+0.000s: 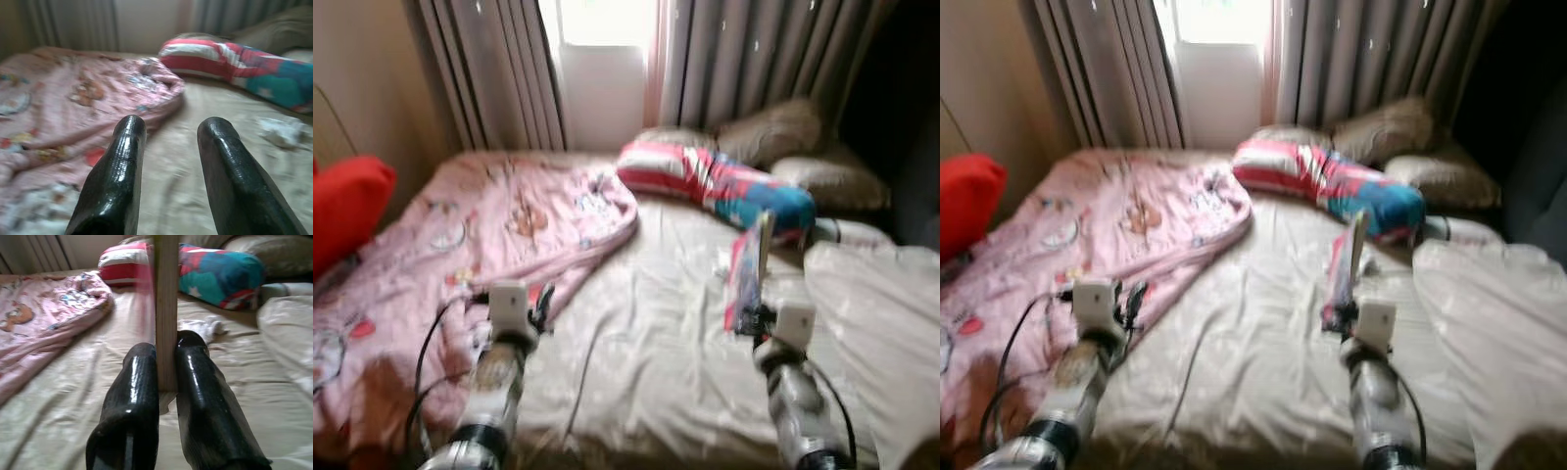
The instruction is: Clean up the room
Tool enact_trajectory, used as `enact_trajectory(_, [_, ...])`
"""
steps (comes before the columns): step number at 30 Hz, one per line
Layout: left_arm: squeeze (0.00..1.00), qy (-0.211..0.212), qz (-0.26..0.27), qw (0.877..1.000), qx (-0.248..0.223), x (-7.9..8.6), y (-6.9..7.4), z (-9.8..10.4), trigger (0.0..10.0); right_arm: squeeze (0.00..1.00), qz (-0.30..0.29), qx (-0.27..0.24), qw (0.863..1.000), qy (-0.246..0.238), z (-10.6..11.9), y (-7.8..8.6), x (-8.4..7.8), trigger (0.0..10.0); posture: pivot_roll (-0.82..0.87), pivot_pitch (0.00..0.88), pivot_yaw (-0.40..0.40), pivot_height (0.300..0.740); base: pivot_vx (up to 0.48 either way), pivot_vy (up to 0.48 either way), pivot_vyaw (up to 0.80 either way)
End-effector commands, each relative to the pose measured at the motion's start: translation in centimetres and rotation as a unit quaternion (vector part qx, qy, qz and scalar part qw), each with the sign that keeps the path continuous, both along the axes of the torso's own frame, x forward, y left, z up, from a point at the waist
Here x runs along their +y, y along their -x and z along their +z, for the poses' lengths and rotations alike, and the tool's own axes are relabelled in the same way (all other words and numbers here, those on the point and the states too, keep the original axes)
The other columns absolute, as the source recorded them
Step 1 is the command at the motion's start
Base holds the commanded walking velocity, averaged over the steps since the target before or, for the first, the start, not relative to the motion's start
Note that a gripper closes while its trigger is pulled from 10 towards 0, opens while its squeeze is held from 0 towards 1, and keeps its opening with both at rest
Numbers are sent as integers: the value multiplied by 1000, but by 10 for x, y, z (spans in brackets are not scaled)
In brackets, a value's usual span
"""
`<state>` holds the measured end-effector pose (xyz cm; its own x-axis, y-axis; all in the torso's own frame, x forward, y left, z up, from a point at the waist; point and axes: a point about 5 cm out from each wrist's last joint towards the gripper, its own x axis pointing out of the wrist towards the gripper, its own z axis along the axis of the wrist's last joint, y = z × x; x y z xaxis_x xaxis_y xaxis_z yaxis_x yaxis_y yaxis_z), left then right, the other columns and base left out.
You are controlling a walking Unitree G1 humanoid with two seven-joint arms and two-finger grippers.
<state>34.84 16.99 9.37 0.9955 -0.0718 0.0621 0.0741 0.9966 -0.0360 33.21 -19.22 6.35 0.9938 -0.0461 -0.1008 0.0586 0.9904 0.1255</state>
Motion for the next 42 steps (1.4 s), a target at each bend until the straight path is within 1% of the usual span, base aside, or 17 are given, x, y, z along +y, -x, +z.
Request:
enact_trajectory(1, [0,-6,5,1000,6,5,1,-2,10000,0,3,-31,1000,0,13,-7,3,10000,-75,44,-21,740,0,-371,0])
enact_trajectory(10, [0,-5,6,1000,5,6,2,-2,10000,0,1,-31,1000,-3,13,-7,2,10000,-76,35,-18,740,0,-361,0])
enact_trajectory(26, [0,1,-1,1000,14,5,4,-7,10000,0,4,-25,1000,-4,10,-6,4,10000,-78,16,-14,740,0,0,0])
enact_trajectory(33, [0,4,-4,1000,18,5,5,-8,10000,0,26,-16,1000,5,5,-3,10,10000,-80,4,-12,740,0,0,0])
enact_trajectory(38, [0,4,-6,1000,17,4,4,-8,10000,0,32,-10,999,10,3,-2,11,10000,-79,11,-12,740,0,0,0])
enact_trajectory(42, [0,4,-6,1000,17,4,3,-7,10000,0,41,-9,999,15,3,-2,13,10000,-78,20,-15,740,263,0,0])
